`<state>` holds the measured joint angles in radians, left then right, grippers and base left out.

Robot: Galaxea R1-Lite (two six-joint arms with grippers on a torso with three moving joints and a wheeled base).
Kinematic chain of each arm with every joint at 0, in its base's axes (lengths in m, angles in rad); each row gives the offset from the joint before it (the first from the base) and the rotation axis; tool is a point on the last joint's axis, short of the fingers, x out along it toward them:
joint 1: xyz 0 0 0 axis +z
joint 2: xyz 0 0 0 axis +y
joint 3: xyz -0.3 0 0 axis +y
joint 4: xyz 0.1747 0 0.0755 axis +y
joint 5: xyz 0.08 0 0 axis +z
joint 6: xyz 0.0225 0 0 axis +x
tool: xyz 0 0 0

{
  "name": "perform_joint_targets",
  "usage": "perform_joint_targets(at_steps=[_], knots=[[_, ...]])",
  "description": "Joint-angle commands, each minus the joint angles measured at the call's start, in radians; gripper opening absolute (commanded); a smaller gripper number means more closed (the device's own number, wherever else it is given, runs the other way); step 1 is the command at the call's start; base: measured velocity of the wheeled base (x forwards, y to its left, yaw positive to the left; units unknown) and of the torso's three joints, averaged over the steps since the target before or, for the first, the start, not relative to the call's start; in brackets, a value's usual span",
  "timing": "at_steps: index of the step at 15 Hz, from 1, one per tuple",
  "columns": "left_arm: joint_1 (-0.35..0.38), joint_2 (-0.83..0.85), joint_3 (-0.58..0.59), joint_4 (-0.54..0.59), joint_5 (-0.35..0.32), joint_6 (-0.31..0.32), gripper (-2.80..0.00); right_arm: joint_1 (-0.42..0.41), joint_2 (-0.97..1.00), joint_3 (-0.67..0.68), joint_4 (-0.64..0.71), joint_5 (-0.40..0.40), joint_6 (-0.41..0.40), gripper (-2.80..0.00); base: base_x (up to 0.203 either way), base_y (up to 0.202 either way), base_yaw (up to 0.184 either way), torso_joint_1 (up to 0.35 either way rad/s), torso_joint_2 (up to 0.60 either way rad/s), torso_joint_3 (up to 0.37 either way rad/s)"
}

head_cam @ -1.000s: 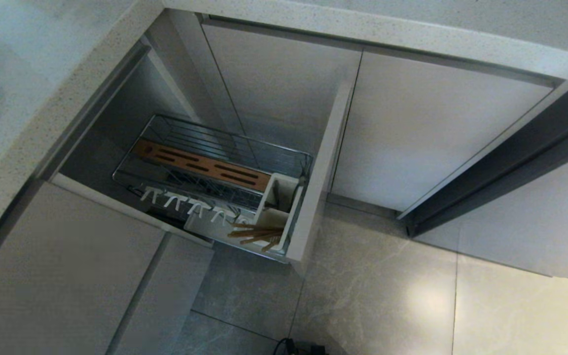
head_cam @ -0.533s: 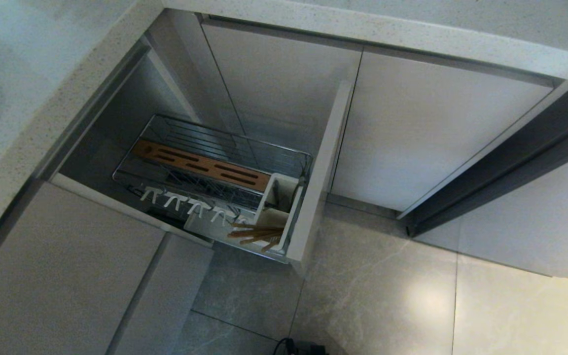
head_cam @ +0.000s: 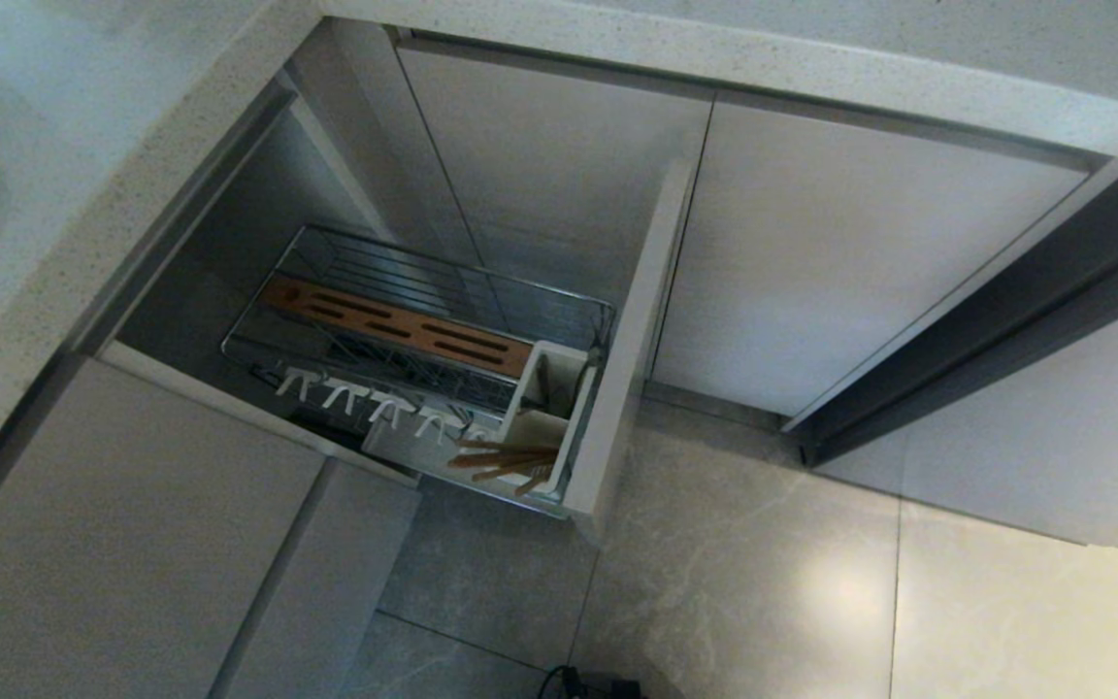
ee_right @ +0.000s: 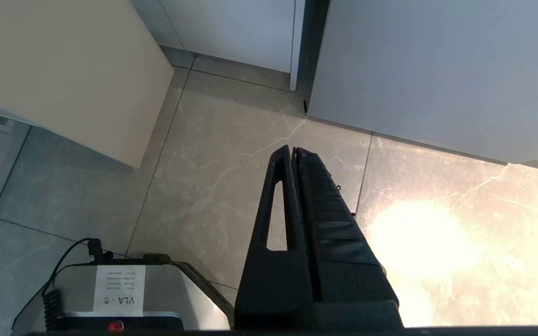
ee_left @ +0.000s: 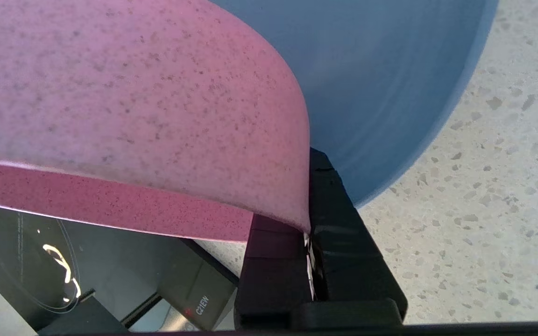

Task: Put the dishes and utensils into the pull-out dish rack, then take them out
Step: Take the bowl out of the cupboard

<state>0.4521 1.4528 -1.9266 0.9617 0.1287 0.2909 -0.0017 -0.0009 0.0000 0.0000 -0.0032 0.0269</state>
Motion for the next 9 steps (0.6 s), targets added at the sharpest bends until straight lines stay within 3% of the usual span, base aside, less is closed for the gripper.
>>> perform_joint_targets(at_steps=[1, 7, 9], knots=[[0.0, -0.002, 0.0, 0.005, 0.002, 0.002, 0.0, 0.0, -0.001, 0.0, 0.0, 0.0, 0.0, -2.8, 0.0, 0.0, 0.0, 0.0, 0.0, 0.0], [0.0, -0.012, 0.0, -0.013, 0.002, -0.001, 0.0, 0.0, -0.001, 0.0, 0.0, 0.0, 0.001, -2.8, 0.0, 0.0, 0.0, 0.0, 0.0, 0.0], [-0.001, -0.024, 0.0, -0.05, 0.002, -0.047, 0.0, 0.0, -0.001, 0.0, 0.0, 0.0, 0.001, -2.8, 0.0, 0.0, 0.0, 0.0, 0.0, 0.0]])
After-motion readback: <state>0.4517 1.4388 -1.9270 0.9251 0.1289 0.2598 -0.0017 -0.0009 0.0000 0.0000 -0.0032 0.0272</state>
